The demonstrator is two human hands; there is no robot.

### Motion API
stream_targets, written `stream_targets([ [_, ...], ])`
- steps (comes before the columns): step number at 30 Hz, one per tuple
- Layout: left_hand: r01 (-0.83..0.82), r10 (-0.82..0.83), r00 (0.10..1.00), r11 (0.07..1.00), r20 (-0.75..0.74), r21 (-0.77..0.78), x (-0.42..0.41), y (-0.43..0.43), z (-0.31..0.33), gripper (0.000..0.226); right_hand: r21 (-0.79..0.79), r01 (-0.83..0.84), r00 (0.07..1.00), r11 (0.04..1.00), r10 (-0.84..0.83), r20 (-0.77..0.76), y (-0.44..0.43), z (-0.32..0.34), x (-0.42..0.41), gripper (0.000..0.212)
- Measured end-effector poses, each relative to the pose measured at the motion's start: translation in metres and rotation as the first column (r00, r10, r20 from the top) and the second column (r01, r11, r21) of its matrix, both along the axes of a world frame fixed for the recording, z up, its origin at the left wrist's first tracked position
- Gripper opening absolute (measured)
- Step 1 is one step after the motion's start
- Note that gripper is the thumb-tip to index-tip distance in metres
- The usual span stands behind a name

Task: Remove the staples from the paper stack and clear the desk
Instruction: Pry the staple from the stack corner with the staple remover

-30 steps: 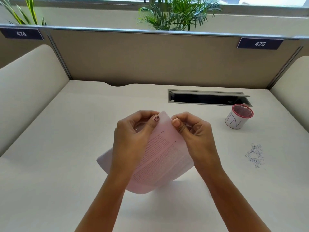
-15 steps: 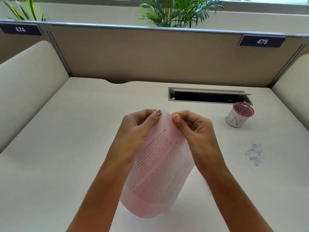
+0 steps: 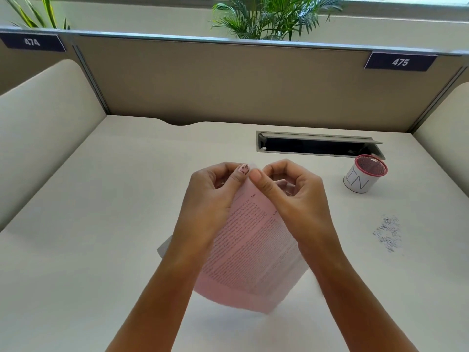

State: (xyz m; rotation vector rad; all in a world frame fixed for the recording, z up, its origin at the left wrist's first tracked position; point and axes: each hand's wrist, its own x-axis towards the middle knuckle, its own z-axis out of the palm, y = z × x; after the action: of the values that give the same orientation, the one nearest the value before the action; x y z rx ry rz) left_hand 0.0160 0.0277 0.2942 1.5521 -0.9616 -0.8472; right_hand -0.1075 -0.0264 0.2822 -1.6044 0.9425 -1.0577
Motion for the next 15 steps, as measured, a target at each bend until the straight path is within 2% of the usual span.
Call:
stream_targets([
  [3,-0.009,0.011,0.998,1.000,0.058,-0.022,-0.001,0.000,0.000,0.022,-0.039,0.024,1.000,0.999,-0.025,-0.014,0.000,0.001,0.001,0.021],
  [8,-0.018,0.020,0.996,1.000,0.082,-0.024,0.001,0.000,0.001,0.024,-0.038,-0.033,0.999,0.999,0.031,-0.045,0.001,0.003,-0.003,0.026],
  [15,-0.008,0.010,0.998,0.999,0.056,-0.040,0.001,0.001,0.002,0.021,0.009,-0.091,0.996,0.996,0.091,-0.014,0.001,0.005,-0.011,0.027],
])
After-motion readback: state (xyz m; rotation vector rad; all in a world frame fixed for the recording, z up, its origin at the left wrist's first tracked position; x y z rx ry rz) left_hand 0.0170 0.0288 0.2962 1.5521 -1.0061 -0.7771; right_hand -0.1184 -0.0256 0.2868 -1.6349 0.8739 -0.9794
